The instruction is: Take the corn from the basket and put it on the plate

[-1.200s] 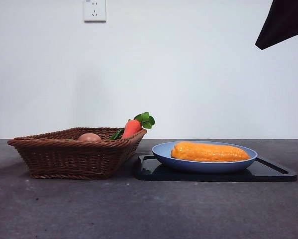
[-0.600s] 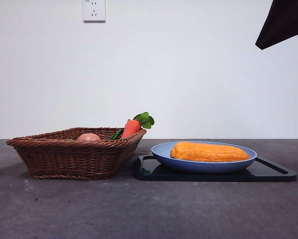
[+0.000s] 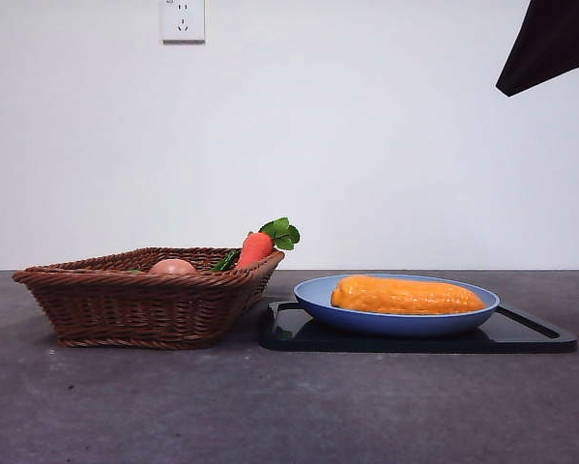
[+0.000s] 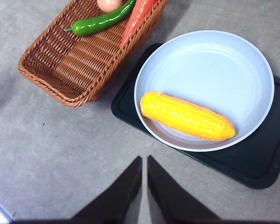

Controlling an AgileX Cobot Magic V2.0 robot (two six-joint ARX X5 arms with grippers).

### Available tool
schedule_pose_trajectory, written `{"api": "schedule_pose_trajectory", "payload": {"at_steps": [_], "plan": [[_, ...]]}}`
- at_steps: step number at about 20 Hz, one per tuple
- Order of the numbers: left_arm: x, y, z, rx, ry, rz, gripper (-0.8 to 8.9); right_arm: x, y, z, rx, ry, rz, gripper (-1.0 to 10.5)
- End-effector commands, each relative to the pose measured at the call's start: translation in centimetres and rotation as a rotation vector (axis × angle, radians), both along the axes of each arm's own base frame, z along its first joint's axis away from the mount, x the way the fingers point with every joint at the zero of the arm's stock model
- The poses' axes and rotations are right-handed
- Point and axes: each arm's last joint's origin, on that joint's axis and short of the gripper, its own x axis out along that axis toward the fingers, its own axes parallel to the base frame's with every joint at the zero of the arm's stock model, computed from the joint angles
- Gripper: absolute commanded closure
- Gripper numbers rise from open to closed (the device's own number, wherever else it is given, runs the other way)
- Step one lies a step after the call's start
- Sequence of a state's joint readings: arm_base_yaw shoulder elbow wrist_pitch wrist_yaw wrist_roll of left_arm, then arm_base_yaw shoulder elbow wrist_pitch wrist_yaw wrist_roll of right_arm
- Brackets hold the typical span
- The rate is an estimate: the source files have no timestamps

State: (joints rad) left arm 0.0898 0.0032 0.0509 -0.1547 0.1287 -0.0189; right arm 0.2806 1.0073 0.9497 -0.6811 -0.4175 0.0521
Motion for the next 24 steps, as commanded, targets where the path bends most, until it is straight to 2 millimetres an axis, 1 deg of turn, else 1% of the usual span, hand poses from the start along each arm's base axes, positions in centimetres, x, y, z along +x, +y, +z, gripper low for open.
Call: {"api": "schedule_pose_trajectory", "payload": {"at_steps": [1, 4, 24], "plan": [[0.11, 0.04, -0.77, -0.027, 0.026, 0.009, 8.06, 0.13, 0.10, 0.35, 0.004, -0.015, 0.004, 9.4], [0.15, 0.05, -1.76, -0.035, 0.083, 0.009, 8.06, 0.13, 0.10, 0.35, 0.004, -0.016, 0.004, 9.4], [0.15, 0.05, -1.71, -0.037, 0.079, 0.009, 8.06, 0.15, 0.11, 0.37, 0.005, -0.019, 0.004, 9.4]]}}
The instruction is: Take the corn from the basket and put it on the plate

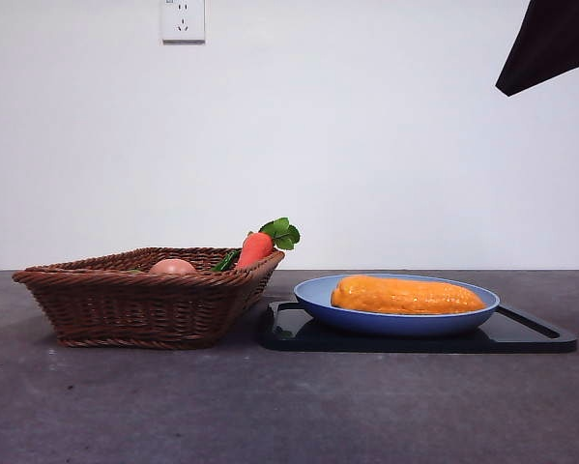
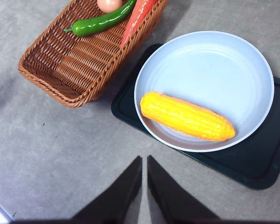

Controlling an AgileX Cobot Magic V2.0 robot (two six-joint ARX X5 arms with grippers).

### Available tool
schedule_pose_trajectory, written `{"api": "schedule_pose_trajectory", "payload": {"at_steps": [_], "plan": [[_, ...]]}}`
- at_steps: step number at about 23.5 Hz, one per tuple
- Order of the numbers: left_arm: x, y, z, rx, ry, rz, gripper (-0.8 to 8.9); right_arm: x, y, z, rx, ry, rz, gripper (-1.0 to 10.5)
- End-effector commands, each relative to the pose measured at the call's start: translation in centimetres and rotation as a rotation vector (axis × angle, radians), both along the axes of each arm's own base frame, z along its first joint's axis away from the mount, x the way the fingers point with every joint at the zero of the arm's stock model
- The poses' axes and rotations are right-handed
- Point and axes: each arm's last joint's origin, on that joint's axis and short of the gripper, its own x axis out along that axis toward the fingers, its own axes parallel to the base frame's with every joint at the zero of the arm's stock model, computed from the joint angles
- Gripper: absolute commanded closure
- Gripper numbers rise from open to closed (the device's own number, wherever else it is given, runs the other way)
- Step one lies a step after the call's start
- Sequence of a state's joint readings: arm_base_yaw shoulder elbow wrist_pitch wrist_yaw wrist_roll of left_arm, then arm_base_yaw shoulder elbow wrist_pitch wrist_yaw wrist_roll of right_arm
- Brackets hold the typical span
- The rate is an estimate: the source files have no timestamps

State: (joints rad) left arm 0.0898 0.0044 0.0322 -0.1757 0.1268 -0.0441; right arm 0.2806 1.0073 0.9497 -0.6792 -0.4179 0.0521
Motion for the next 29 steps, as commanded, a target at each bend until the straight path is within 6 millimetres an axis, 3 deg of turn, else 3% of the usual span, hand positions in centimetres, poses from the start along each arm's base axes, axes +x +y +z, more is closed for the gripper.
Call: {"api": "schedule_pose_trajectory", "payload": {"at_steps": [1, 7, 10, 14, 17, 23, 29], "plan": [[0.1, 0.0, -0.9, -0.009, 0.037, 0.004, 8.06, 0.1, 0.1, 0.4, 0.003, -0.025, 0.010, 9.4], [0.1, 0.0, -0.9, -0.009, 0.037, 0.004, 8.06, -2.3, -2.9, 3.3, -0.057, -0.377, -0.142, 9.4], [0.1, 0.0, -0.9, -0.009, 0.037, 0.004, 8.06, -5.0, -4.7, 2.6, -0.033, -0.540, -0.256, 9.4], [0.1, 0.0, -0.9, -0.009, 0.037, 0.004, 8.06, -7.9, -6.4, -1.2, -0.081, -0.746, -0.426, 9.4], [0.1, 0.0, -0.9, -0.009, 0.037, 0.004, 8.06, -8.8, -7.0, -4.3, -0.132, -0.811, -0.551, 9.4], [0.1, 0.0, -0.9, -0.009, 0.037, 0.004, 8.06, -9.2, -7.2, -9.0, -0.152, -0.831, -0.611, 9.4], [0.1, 0.0, -0.9, -0.009, 0.037, 0.004, 8.06, -9.1, -7.3, -12.1, -0.160, -0.795, -0.624, 9.4]]}}
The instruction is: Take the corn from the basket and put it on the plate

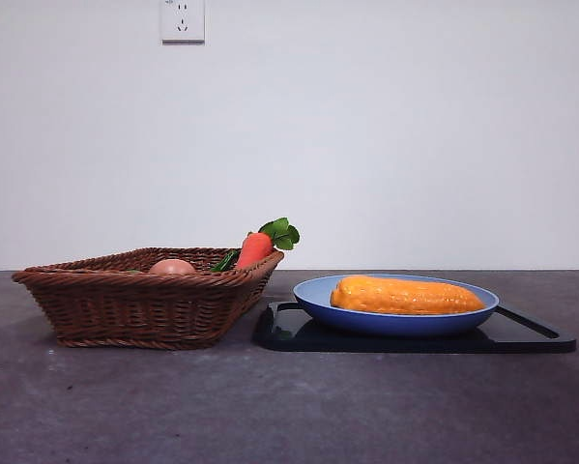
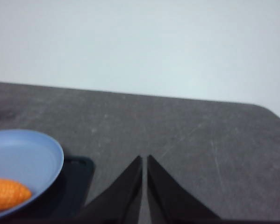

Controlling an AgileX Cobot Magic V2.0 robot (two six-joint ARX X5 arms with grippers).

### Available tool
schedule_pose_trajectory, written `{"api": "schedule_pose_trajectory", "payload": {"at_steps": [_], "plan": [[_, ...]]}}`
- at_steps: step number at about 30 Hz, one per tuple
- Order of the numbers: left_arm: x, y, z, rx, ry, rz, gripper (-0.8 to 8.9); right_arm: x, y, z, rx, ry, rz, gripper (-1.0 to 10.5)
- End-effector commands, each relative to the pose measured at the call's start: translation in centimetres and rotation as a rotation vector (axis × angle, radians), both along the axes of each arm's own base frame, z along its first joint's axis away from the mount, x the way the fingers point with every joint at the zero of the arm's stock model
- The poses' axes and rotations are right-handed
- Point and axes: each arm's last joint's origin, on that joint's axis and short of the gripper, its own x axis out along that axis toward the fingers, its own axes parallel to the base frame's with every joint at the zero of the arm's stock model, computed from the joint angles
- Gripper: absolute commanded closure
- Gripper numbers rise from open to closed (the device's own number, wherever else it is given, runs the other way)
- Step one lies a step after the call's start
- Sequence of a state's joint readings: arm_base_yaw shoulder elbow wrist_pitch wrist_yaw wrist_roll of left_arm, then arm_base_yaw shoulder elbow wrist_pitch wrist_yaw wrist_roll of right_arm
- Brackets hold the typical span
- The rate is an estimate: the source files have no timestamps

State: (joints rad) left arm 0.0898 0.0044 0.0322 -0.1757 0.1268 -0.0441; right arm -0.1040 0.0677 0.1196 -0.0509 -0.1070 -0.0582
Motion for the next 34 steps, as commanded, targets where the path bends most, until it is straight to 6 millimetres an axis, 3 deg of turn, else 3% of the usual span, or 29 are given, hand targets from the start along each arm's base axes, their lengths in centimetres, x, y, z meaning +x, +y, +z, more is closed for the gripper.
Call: {"api": "schedule_pose_trajectory", "payload": {"at_steps": [1, 15, 34], "plan": [[0.1, 0.0, -0.9, -0.009, 0.037, 0.004, 8.06, 0.1, 0.0, -1.0, -0.009, 0.000, -0.006, 9.4], [0.1, 0.0, -0.9, -0.009, 0.037, 0.004, 8.06, 0.1, 0.0, -4.4, 0.021, 0.165, -0.005, 9.4], [0.1, 0.0, -0.9, -0.009, 0.037, 0.004, 8.06, 0.1, 0.0, -4.2, 0.021, 0.150, -0.005, 9.4]]}}
